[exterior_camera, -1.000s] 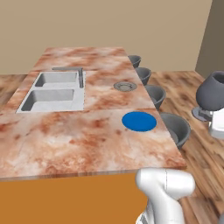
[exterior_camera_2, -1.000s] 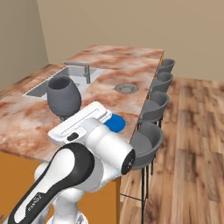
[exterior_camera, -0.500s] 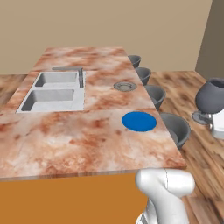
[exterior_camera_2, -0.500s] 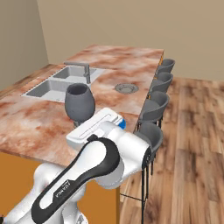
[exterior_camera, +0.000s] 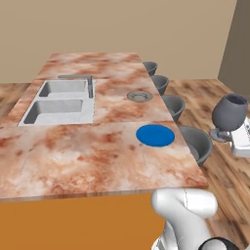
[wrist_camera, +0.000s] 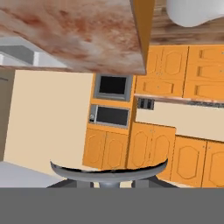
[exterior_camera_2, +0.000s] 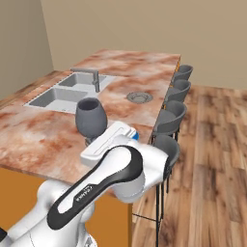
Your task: Retrieve the wine glasses from the counter and place one next to each plate.
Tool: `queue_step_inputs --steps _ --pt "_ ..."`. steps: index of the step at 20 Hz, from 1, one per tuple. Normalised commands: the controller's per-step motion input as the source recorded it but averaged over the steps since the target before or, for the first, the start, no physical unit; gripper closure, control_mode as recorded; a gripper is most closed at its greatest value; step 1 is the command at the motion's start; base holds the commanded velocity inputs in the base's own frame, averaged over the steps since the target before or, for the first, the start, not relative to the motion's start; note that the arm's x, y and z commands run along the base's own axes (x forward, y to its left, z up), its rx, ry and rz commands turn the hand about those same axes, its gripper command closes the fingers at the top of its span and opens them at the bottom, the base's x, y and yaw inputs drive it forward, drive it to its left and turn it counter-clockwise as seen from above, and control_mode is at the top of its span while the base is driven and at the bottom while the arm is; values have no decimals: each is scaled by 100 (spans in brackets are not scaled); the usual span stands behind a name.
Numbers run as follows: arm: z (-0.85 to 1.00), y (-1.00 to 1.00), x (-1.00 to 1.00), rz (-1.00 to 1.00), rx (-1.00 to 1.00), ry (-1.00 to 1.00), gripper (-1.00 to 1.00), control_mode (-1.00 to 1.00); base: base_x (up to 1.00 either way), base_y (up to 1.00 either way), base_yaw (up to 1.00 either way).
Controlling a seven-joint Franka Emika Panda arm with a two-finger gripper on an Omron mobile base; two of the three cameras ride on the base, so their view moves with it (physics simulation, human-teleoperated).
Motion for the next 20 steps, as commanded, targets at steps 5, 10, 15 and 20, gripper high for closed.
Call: queue_step_inputs --steps 5,10,15,20 --pt "-23 0 22 2 -5 0 100 -100 0 0 0" --pt "-26 3 25 0 -5 1 100 -100 0 0 0" --pt "-23 12 25 0 -3 0 100 -100 0 0 0" --pt "-22 14 17 0 -4 0 100 -100 0 0 0"
